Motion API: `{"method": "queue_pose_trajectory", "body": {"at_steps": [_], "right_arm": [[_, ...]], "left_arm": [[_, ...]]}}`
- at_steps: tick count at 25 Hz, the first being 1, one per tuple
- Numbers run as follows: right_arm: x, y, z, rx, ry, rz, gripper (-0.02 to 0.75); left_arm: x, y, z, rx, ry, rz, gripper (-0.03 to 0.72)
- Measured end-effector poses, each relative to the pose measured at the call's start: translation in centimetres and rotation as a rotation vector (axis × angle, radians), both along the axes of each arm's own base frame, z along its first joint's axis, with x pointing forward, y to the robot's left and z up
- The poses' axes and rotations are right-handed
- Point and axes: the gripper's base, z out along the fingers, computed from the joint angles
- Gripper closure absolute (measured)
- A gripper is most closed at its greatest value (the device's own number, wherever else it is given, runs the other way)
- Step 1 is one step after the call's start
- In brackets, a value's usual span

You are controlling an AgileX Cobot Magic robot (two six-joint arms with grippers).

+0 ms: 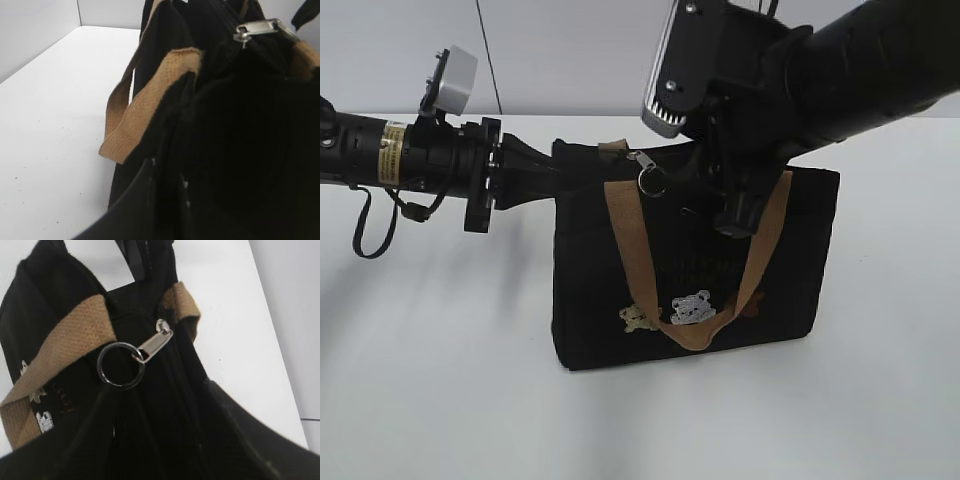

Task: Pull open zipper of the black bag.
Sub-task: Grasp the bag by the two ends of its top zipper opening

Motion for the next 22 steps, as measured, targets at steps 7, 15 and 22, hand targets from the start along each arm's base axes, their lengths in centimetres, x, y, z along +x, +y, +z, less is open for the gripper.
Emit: {"method": "queue_pose_trajectory", "body": {"at_steps": [7,15,22], "right_arm": [[-0.7,0.7,-0.5,-0.029,0.034,0.043,0.319],[-1.8,2.0,-0.5,-0.079,-0.005,0.148,0.319],[-1.2,2.4,-1.6,-0.098,-0.005,0.156,0.319]], "left_arm": [[0.0,0.0,0.0,0.001,0.0,-0.001,0.657],[0.0,0.0,0.0,0.001,0.0,-0.002,0.657],[-0.2,0.0,-0.1,0.014,-0.003,-0.021,0.657]]}}
